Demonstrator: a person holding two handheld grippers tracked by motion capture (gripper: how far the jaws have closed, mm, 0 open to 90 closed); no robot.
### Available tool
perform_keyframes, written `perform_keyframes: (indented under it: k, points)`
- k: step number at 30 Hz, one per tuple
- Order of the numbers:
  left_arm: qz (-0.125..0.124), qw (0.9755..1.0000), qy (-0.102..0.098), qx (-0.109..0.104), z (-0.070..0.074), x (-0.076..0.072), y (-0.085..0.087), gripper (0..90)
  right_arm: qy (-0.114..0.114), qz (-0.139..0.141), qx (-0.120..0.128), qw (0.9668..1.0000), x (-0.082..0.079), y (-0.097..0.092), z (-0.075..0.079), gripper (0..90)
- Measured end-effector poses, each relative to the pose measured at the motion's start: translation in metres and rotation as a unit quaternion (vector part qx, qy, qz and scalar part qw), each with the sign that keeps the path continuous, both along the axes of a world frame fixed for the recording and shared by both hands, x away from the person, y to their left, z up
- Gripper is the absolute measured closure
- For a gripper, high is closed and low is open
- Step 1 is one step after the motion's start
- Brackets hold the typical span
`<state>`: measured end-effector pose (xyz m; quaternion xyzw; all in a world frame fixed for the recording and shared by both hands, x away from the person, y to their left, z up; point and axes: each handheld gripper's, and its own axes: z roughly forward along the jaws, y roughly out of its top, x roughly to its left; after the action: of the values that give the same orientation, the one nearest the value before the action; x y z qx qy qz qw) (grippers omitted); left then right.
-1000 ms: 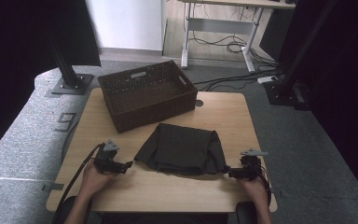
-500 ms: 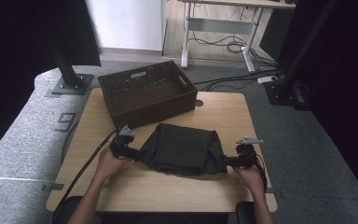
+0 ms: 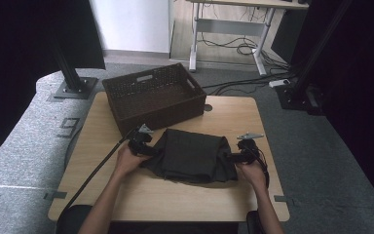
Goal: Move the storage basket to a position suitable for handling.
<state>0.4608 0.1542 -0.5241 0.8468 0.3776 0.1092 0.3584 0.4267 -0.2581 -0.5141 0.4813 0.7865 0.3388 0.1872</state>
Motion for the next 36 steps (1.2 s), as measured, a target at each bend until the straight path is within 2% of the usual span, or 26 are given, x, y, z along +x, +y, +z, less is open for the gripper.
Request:
perform_keyframes:
  k: [4, 7, 9, 10, 12, 13, 14, 15, 17, 20, 23, 26, 28, 30, 33, 36]
  points:
    - [0.003, 0.9999, -0.001, -0.011, -0.004, 0.005, -0.001, 31.5, 0.009, -0.003, -0.006, 0.9999, 0.013, 0.003, -0.004, 20.5]
    - [0.010, 0.9999, -0.003, 0.003, -0.010, 0.007, -0.003, 42.4, 0.022, 0.001, -0.010, 0.9997, 0.022, 0.006, -0.010, 28.3]
    - [0.003, 1.0000, 0.002, 0.006, -0.016, 0.008, -0.004, 49.2, 0.030, 0.012, -0.015, 0.9994, 0.024, 0.009, -0.015, 36.8]
    - [0.000, 0.9999, -0.005, 0.009, -0.017, 0.007, -0.005, 51.1, 0.034, 0.017, -0.016, 0.9992, 0.025, 0.011, -0.016, 39.6]
    - [-0.010, 0.9999, -0.004, 0.011, -0.016, 0.004, -0.006, 61.1, 0.045, 0.022, -0.023, 0.9985, 0.026, 0.014, -0.020, 52.3]
    - [-0.010, 0.9998, -0.005, 0.013, -0.016, 0.003, -0.007, 63.1, 0.046, 0.020, -0.025, 0.9984, 0.026, 0.015, -0.021, 54.8]
    - [-0.012, 0.9999, -0.004, 0.012, -0.016, 0.002, -0.007, 67.5, 0.045, 0.015, -0.025, 0.9985, 0.024, 0.016, -0.021, 62.3]
    - [-0.016, 0.9998, -0.003, 0.015, -0.015, 0.000, -0.007, 67.5, 0.045, 0.015, -0.025, 0.9985, 0.024, 0.016, -0.021, 62.3]
    - [-0.020, 0.9997, -0.005, 0.015, -0.015, -0.004, -0.007, 71.0, 0.045, 0.025, -0.030, 0.9982, 0.021, 0.019, -0.021, 68.8]
    - [-0.026, 0.9994, -0.006, 0.022, -0.014, -0.011, -0.005, 72.8, 0.042, 0.036, -0.030, 0.9980, 0.013, 0.022, -0.021, 69.8]
    - [-0.026, 0.9995, -0.003, 0.016, -0.015, -0.020, 0.000, 72.8, 0.042, 0.044, -0.030, 0.9977, 0.008, 0.024, -0.021, 69.4]
    - [-0.026, 0.9995, 0.000, 0.015, -0.015, -0.036, 0.007, 72.8, 0.040, 0.057, -0.030, 0.9971, -0.002, 0.027, -0.021, 68.4]
    - [-0.031, 0.9993, 0.000, 0.022, -0.014, -0.046, 0.010, 72.8, 0.042, 0.072, -0.032, 0.9960, -0.013, 0.032, -0.021, 65.9]
    - [-0.033, 0.9991, -0.001, 0.027, -0.013, -0.056, 0.012, 72.7, 0.041, 0.076, -0.031, 0.9958, -0.016, 0.033, -0.021, 65.5]
    - [-0.041, 0.9985, 0.001, 0.035, -0.012, -0.074, 0.016, 72.7, 0.040, 0.090, -0.032, 0.9946, -0.029, 0.036, -0.021, 65.3]
    - [-0.043, 0.9985, 0.008, 0.033, -0.011, -0.089, 0.020, 72.2, 0.042, 0.099, -0.032, 0.9937, -0.040, 0.039, -0.021, 65.3]
